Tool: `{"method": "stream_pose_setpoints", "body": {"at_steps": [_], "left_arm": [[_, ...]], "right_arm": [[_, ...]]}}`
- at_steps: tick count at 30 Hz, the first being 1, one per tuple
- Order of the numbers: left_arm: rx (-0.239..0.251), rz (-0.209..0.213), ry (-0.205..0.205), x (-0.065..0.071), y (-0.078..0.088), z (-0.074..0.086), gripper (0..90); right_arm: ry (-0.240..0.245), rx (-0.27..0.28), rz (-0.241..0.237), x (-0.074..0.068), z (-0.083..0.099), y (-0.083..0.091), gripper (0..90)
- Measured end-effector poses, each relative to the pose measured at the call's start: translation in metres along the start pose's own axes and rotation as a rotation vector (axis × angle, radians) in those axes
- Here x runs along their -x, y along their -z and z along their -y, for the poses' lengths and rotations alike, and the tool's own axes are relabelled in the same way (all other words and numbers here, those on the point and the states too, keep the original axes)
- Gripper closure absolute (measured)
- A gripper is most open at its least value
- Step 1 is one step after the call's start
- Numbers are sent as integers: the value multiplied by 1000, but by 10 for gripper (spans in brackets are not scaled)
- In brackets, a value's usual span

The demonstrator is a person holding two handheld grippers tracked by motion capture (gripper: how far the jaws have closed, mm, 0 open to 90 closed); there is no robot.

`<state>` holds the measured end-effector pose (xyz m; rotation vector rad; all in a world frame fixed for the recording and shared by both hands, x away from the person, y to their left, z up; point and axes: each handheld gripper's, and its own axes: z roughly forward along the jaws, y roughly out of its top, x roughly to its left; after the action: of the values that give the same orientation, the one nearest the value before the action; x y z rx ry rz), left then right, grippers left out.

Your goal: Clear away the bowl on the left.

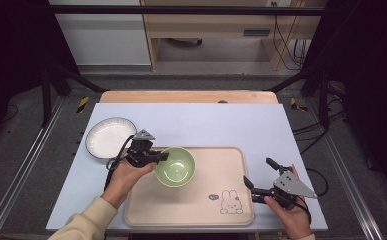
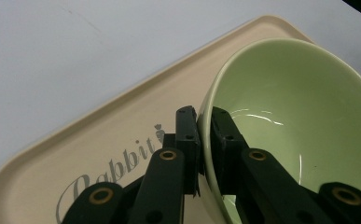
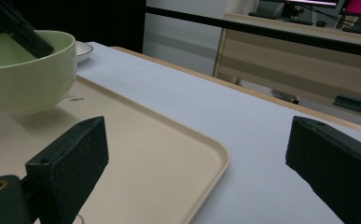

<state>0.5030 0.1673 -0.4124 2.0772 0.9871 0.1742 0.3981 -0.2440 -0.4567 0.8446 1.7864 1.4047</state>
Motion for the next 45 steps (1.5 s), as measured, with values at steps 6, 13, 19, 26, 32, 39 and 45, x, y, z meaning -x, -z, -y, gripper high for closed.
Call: {"method": "stream_pose_setpoints", "body": {"at_steps": [6, 13, 19, 26, 32, 39, 45], "left_arm": [[-12, 7, -1, 0, -1, 2, 832], [-22, 21, -1, 2, -3, 6, 832], [-35, 31, 3, 1, -5, 9, 832], [-43, 37, 7, 1, -8, 12, 832], [-45, 45, 15, 0, -10, 14, 832], [-56, 43, 22, -2, -14, 17, 831], [-68, 42, 32, -5, -16, 20, 830]], "right_arm": [[2, -1, -2, 0, 0, 0, 59], [1, -2, 0, 0, 0, 0, 59], [2, -3, 0, 0, 0, 0, 59], [2, -5, 0, 0, 0, 0, 59], [3, -6, 0, 0, 1, -1, 59], [5, -8, -2, 0, 1, -1, 59], [5, -8, -1, 0, 1, -1, 59]]}}
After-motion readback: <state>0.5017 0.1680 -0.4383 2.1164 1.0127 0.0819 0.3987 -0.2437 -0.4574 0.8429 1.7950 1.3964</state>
